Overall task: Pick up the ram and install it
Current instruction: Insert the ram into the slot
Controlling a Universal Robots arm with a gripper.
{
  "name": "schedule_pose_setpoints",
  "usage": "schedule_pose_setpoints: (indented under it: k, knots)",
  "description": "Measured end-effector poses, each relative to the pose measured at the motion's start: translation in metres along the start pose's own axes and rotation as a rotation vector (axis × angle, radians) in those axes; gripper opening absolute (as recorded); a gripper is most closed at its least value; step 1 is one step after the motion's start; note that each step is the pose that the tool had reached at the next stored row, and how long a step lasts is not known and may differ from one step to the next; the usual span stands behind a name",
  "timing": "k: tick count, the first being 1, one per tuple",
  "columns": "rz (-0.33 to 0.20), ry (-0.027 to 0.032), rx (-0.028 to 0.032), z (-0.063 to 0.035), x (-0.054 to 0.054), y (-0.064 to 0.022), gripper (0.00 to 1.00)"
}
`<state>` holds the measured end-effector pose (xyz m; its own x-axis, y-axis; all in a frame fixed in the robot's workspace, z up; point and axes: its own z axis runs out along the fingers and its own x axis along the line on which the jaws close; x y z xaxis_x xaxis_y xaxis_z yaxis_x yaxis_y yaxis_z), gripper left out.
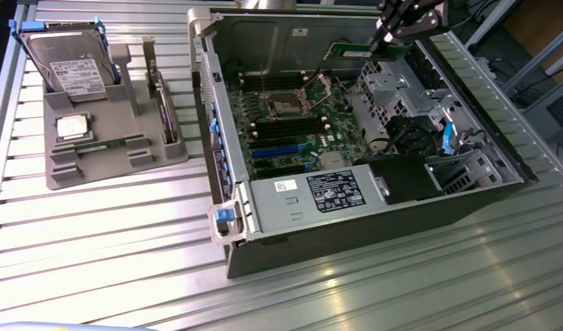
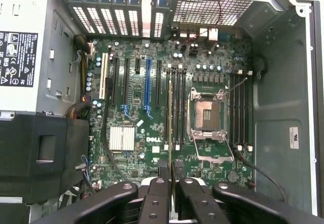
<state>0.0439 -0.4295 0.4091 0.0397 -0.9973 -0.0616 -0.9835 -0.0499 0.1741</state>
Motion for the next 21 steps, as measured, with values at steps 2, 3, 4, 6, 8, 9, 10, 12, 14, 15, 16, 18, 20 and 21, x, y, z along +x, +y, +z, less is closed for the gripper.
schedule_pose_setpoints:
  k: [2, 3, 4, 6, 8, 9, 10, 12, 14, 15, 16, 18, 20, 21]
  knots:
    - [0.0, 0.0, 0.0, 0.001, 0.0, 0.0036, 0.14]
    - [0.0, 0.0, 0.0, 0.0017, 0.0, 0.006, 0.14]
    - [0.0, 0.0, 0.0, 0.0022, 0.0, 0.0075, 0.14]
    - [0.0, 0.0001, 0.0, 0.0032, 0.0, 0.0102, 0.14]
    - [0.0, 0.0001, 0.0, 0.0045, 0.0, 0.0125, 0.14]
    - [0.0, 0.0001, 0.0, 0.005, 0.0, 0.0133, 0.14]
    - [0.0, 0.0001, 0.0, 0.0055, 0.0, 0.014, 0.14]
    - [0.0, 0.0001, 0.0, 0.0071, 0.0, 0.0161, 0.14]
    - [0.0, 0.0001, 0.0, 0.0096, 0.0, 0.0181, 0.14]
    - [0.0, 0.0001, 0.0, 0.0105, 0.0, 0.0189, 0.14]
    - [0.0, 0.0001, 0.0, 0.011, 0.0, 0.0193, 0.14]
    - [0.0, 0.0001, 0.0, 0.0122, 0.0, 0.0203, 0.14]
    - [0.0, 0.0001, 0.0, 0.0139, 0.0, 0.021, 0.14]
    - [0.0, 0.0001, 0.0, 0.0151, 0.0, 0.0214, 0.14]
